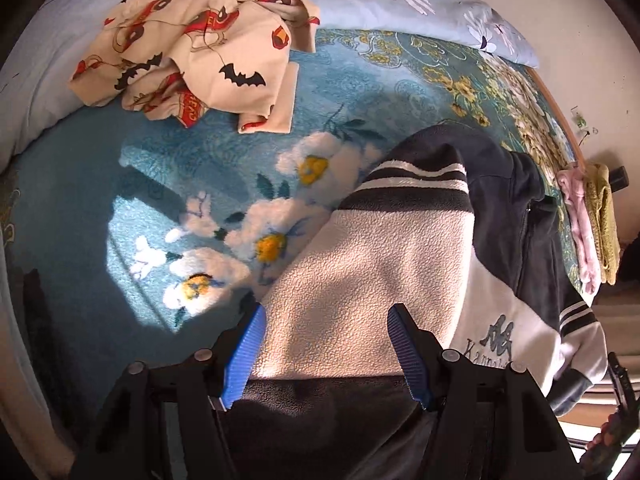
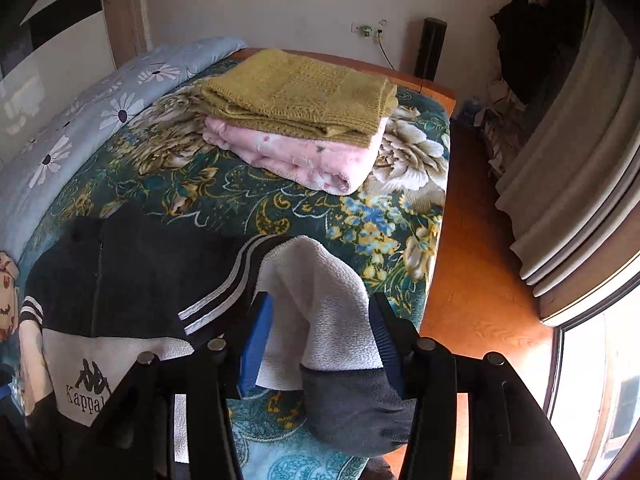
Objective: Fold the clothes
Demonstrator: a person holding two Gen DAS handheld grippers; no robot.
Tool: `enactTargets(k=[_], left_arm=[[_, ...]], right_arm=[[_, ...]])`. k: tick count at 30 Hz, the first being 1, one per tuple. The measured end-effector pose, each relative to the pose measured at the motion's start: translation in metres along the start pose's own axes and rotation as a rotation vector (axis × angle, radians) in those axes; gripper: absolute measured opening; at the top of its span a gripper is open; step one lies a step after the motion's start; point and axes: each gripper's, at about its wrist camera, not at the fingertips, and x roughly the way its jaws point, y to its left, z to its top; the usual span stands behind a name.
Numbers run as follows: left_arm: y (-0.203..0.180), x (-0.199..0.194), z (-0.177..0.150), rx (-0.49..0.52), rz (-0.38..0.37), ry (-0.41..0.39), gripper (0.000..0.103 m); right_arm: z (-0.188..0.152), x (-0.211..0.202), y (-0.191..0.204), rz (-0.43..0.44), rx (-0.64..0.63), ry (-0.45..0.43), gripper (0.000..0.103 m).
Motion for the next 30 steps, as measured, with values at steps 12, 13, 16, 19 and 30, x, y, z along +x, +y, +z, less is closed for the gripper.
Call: enactTargets(k=[12, 13, 16, 19, 30], left_arm=[[0.014, 0.029, -0.022, 0.020, 0.128, 0.070, 0.069], [0.014, 0.029, -0.023, 0.017, 0.118, 0.074, 0.064], [0.014, 0.027, -0.026, 0.011, 0.085, 0.081, 0.026], [0.007, 0.015, -0.022, 0.031, 0.120, 0.035, 0.008], [0.045, -0.047, 0.111, 0.046, 0.481, -0.274, 0.008]], right_arm=[[-0.110, -0.001, 0.080, 0.197, -0.110, 0.151, 0.060], [-0.113, 0.000, 0.081, 0.202, -0.110, 0.161, 0.060], [-0.118, -0.003, 0.082, 0.205, -0.115, 0.165, 0.060], [-0.115, -0.006, 0.078, 0.205, -0.104, 0.155, 0.060], [-0.124, -0.001, 0.057, 0.193, -0.031, 0.198, 0.060]])
